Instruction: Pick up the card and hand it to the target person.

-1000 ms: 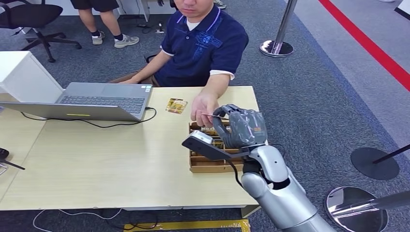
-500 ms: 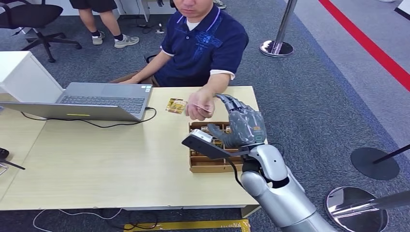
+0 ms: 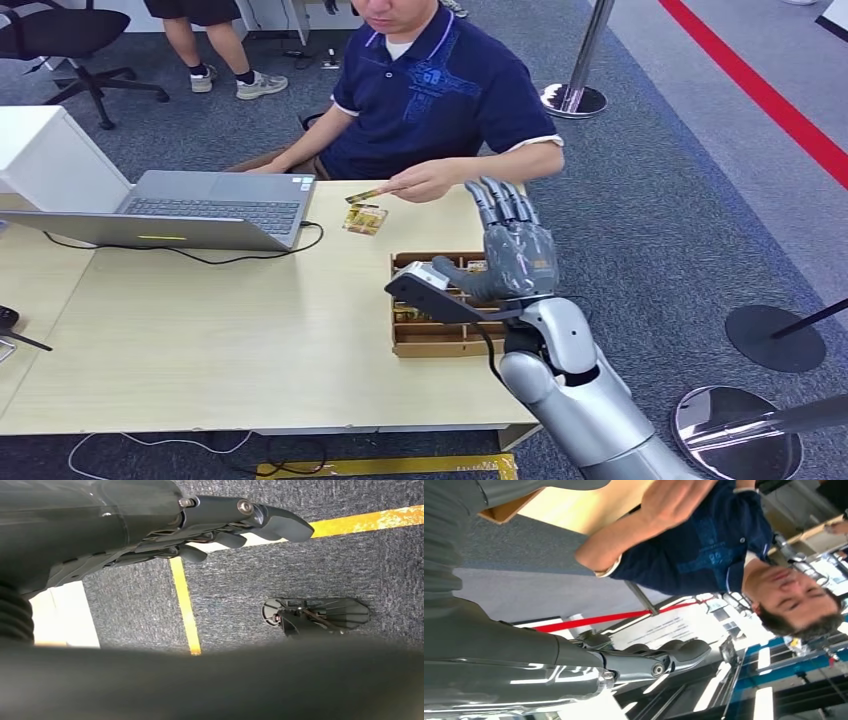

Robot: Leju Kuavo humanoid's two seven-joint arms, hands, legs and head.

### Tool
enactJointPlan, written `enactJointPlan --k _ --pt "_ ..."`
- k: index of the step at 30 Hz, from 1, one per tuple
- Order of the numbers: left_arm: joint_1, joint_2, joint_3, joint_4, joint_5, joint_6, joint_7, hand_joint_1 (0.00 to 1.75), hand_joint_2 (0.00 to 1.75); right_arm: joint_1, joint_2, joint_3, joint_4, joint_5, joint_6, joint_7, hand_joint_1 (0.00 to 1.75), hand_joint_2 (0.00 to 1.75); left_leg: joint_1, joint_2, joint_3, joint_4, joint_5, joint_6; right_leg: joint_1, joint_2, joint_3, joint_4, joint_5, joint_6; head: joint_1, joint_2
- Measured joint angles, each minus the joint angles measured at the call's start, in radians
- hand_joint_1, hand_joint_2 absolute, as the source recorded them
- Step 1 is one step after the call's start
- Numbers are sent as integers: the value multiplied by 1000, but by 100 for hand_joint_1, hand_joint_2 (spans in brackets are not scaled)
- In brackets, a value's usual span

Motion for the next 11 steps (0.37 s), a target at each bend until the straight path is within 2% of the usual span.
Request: enactJointPlan --k 5,11 --pt "1 0 0 0 5 4 4 0 0 28 -17 -59 -52 5 -52 21 0 175 0 0 0 0 0 0 0 0 0 0 0 0 0 0" --pt "7 -3 1 0 8 8 4 0 0 114 -36 -206 -159 -1 -111 13 0 175 -1 -1 -1 0 0 0 0 0 -1 0 0 0 0 0"
